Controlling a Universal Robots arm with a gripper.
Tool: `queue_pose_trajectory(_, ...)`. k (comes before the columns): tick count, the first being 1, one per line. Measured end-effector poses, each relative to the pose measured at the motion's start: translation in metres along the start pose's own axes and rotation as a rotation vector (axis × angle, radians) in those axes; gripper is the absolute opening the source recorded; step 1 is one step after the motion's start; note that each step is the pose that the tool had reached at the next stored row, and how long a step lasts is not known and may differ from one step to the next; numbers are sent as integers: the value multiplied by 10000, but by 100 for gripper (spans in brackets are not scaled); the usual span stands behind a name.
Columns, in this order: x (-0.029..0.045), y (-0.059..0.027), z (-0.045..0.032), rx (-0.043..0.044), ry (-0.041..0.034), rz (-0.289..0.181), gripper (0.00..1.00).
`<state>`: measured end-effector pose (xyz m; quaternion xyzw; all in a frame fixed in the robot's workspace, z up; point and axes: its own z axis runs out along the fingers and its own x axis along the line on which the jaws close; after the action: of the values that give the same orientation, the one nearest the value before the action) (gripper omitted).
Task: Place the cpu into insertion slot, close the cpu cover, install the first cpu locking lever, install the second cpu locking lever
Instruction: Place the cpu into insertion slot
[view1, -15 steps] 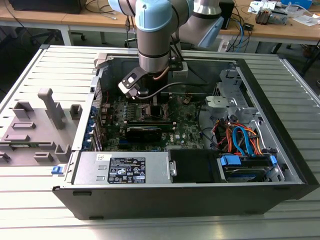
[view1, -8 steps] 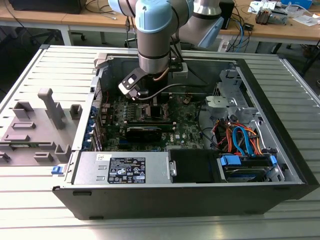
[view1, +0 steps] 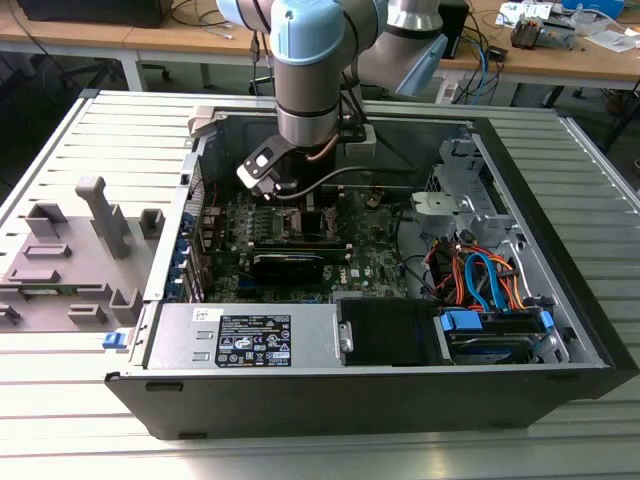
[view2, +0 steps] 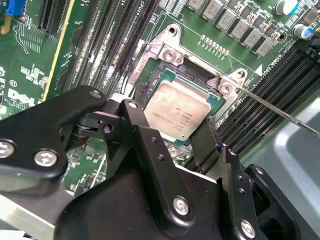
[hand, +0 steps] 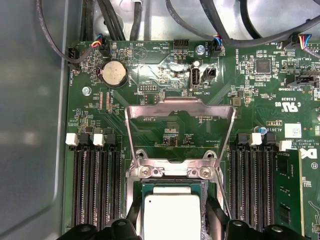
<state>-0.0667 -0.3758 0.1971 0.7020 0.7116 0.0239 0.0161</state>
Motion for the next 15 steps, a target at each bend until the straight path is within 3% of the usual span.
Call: queue_pose_trajectory(15,-24,1,-24,2,-2,1,61)
